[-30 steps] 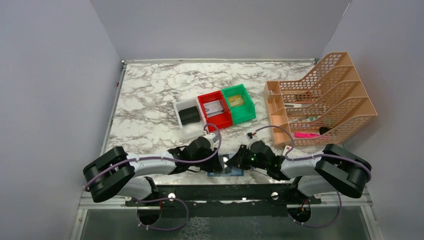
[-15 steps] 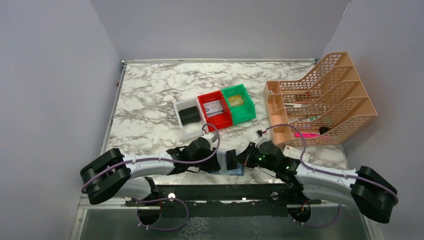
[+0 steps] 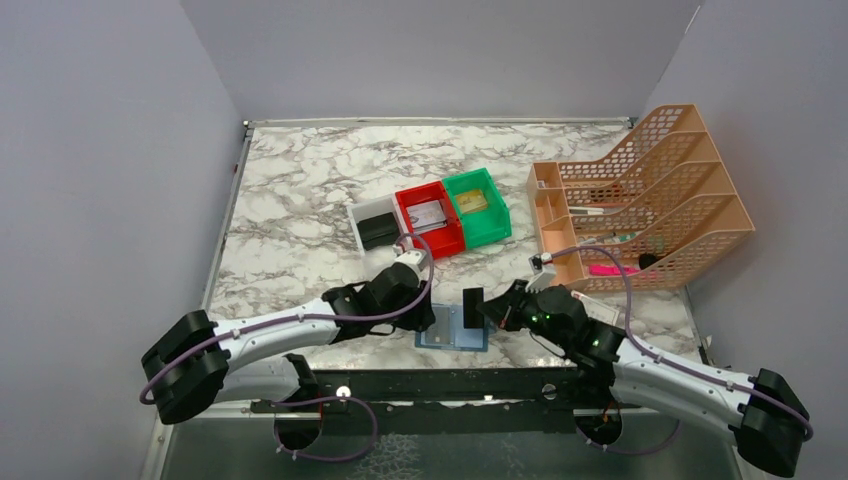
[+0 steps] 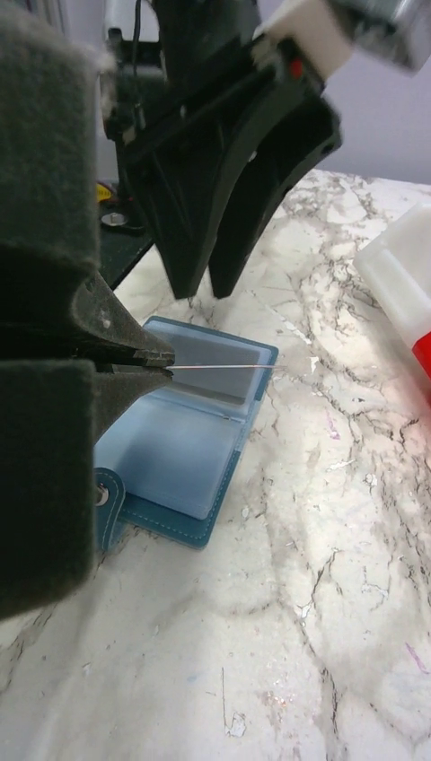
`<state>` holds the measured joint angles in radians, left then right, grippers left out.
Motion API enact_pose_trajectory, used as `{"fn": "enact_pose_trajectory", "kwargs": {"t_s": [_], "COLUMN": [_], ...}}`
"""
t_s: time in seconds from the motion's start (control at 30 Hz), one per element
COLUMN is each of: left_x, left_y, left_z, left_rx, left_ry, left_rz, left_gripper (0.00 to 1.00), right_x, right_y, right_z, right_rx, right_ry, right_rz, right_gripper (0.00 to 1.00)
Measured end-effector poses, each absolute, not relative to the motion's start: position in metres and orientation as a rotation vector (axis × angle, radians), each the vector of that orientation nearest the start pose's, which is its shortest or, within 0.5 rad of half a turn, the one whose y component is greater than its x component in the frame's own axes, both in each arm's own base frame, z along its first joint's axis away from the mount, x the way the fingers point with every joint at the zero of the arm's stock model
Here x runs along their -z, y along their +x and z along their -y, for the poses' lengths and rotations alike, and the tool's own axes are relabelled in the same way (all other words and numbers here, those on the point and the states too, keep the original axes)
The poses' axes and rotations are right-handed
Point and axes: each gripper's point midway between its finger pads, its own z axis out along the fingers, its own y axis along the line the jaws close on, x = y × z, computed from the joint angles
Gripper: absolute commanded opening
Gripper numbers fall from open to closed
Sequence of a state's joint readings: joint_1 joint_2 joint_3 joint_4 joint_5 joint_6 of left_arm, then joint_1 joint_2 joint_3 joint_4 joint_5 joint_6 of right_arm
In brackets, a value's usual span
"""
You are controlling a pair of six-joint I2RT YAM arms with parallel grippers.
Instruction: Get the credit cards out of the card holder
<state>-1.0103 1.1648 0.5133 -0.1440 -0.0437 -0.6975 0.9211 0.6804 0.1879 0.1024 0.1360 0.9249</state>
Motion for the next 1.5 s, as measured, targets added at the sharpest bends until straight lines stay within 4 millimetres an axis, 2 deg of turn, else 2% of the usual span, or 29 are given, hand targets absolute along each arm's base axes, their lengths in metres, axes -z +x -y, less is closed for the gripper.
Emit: {"fn": "enact_pose_trajectory", "kwargs": {"t_s": [0.13,0.23,0.3,0.37,0.43,0.57,0.63,0.73,0.9,1.1,1.3,1.4,1.5], "left_x": [-0.081,-0.101,-0.109,-0.114,-0.120,-0.143,-0.155,-0.166,-0.160,-0.158,-0.172,-0.173,-0.173], "left_y": [0.166,0.192,0.211,0.224,0.233,0.244,0.247,0.247,0.244,0.240,0.239,0.239,0.239], "left_z": [0.262,0.247,0.225,0.203,0.178,0.136,0.116,0.098,0.086,0.077,0.069,0.067,0.066], "left_rx": [0.693,0.653,0.605,0.547,0.479,0.376,0.327,0.275,0.219,0.175,0.169,0.164,0.155], "left_ry": [0.356,0.292,0.218,0.153,0.089,-0.027,-0.085,-0.135,-0.159,-0.177,-0.209,-0.216,-0.221], "left_rz": [-2.418,-2.377,-2.361,-2.353,-2.345,-2.285,-2.234,-2.181,-2.184,-2.175,-2.110,-2.101,-2.100], "left_gripper": [0.54,0.57,0.61,0.71,0.77,0.90,0.93,0.95,0.95,0.96,0.97,0.97,0.97], "right_x": [-0.094,-0.092,-0.092,-0.093,-0.095,-0.104,-0.110,-0.116,-0.127,-0.151,-0.183,-0.205,-0.216], "right_y": [0.163,0.162,0.161,0.161,0.161,0.164,0.166,0.172,0.188,0.216,0.247,0.270,0.287], "right_z": [-0.231,-0.232,-0.232,-0.232,-0.233,-0.235,-0.238,-0.246,-0.271,-0.317,-0.361,-0.386,-0.403], "right_rx": [-1.028,-1.025,-1.025,-1.023,-1.020,-1.014,-1.008,-0.988,-0.943,-0.927,-0.893,-0.845,-0.785], "right_ry": [0.074,0.050,0.040,0.027,0.012,-0.021,-0.045,-0.097,-0.220,-0.402,-0.599,-0.688,-0.773], "right_rz": [-2.127,-2.134,-2.135,-2.133,-2.130,-2.108,-2.095,-2.087,-2.092,-2.033,-1.881,-1.765,-1.655], "right_gripper": [0.01,0.01,0.01,0.01,0.01,0.01,0.01,0.01,0.01,0.01,0.01,0.01,0.01]}}
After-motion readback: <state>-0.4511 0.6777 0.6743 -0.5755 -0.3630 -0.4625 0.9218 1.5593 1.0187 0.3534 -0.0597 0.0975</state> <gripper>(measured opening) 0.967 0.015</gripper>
